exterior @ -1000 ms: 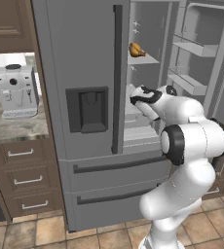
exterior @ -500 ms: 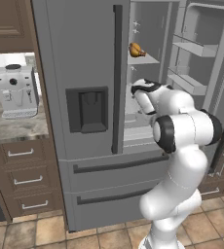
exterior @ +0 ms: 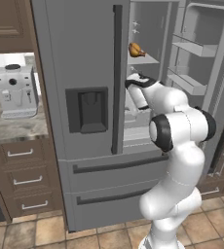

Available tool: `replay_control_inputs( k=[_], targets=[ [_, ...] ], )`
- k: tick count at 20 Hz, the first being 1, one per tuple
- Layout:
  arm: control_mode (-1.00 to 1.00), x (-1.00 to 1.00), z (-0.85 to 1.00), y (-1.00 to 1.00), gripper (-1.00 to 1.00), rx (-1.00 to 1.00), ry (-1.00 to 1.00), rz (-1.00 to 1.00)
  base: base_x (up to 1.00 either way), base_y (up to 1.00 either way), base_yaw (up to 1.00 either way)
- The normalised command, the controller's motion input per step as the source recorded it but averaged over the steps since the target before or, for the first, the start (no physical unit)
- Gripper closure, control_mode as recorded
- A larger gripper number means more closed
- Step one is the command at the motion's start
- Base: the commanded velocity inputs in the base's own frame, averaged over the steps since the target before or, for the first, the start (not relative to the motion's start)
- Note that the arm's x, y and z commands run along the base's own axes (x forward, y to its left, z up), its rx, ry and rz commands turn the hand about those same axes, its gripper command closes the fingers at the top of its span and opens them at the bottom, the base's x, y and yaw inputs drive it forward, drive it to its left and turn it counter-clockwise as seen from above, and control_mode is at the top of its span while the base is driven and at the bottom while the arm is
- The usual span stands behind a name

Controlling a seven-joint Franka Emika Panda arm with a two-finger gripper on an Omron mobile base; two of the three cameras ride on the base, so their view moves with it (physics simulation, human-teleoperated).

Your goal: Gather the broccoli and onion from the fridge and place them on a tray on the dining counter. Then gather the chicken drumsticks from the fridge and place them on the other tray.

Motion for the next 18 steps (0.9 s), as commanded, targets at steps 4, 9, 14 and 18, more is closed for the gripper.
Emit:
replay_control_inputs(
  k=[4, 9, 14, 18],
  targets=[
    [-1.00, -0.67, 0.23, 0.80, -1.00, 0.18, 0.12, 0.37, 0.00, 0.00, 0.00],
    [-1.00, -0.98, 0.44, 0.98, -1.00, 0.11, 0.24, 0.43, 0.00, 0.00, 0.00],
    [-1.00, -0.97, 0.48, 1.00, -1.00, 0.00, 0.28, 0.41, 0.00, 0.00, 0.00],
    [-1.00, -0.86, 0.55, 1.00, -1.00, -0.01, 0.32, 0.39, 0.00, 0.00, 0.00]
  ],
)
